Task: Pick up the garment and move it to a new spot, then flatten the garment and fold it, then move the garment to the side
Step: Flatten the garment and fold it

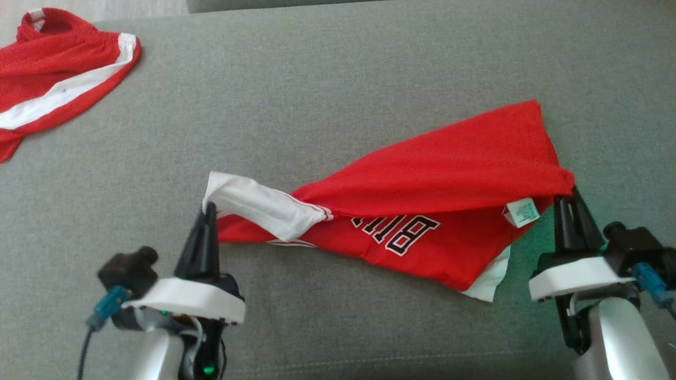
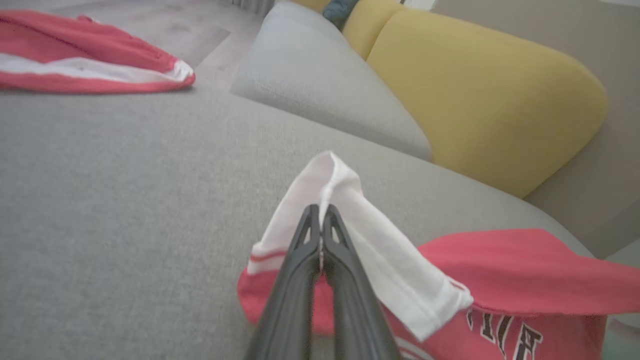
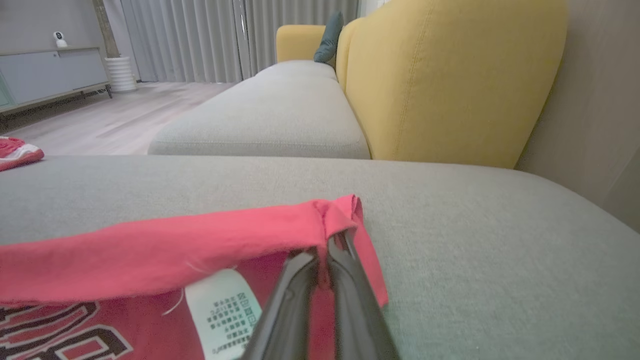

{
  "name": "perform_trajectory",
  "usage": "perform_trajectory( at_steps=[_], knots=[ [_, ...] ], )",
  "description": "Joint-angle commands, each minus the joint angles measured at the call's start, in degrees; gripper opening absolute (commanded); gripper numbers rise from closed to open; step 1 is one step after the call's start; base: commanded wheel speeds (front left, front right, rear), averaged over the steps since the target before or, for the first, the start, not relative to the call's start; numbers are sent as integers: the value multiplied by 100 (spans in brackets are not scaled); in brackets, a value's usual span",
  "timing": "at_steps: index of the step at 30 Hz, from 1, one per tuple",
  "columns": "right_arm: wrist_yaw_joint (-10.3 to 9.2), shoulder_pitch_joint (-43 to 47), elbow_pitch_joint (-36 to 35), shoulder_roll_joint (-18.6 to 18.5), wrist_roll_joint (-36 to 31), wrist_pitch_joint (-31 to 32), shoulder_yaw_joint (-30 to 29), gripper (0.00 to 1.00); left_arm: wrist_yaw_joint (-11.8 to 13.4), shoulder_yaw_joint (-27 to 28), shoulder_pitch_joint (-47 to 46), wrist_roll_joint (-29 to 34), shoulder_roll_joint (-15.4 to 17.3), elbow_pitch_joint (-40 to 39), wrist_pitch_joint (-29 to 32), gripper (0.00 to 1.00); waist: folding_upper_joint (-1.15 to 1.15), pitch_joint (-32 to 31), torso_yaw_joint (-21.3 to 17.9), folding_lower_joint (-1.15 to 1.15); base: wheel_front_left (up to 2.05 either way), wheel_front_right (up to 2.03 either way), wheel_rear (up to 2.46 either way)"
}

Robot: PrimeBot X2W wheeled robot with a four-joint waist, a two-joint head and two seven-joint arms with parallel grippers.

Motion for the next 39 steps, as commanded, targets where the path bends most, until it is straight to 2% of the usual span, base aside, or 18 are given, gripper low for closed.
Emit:
perform_trajectory(
  at_steps=[1,13,19,27,30,34,39],
  knots=[
    [42,-97,-267,-30,6,-63,92,0,15,257,-207,70,43,-289,-64,0,0,-22,11,0,0,0,0],
    [42,-95,-2005,-30,-303,-63,37,0,-68,754,-107,344,0,-2406,-78,0,0,-561,9,0,0,0,0],
    [42,-132,-2928,-30,-506,-57,84,0,-86,811,-372,547,272,-3397,75,0,0,-778,-59,0,0,0,0],
    [42,-387,-4112,-30,-557,346,115,0,-116,762,-1258,768,639,-4572,812,0,0,-863,-117,0,0,0,0],
    [42,-544,-4149,-30,-282,616,161,0,-150,773,-1674,781,766,-4621,1113,0,0,-757,-131,0,0,0,0],
    [42,-899,-3800,-30,-96,834,280,0,-200,808,-2185,597,797,-4239,1355,0,0,-580,-129,0,0,0,0],
    [42,-2074,-2522,-133,-42,981,636,0,-314,899,-3380,478,936,-2867,1614,0,0,-176,-127,0,0,0,0]
  ],
)
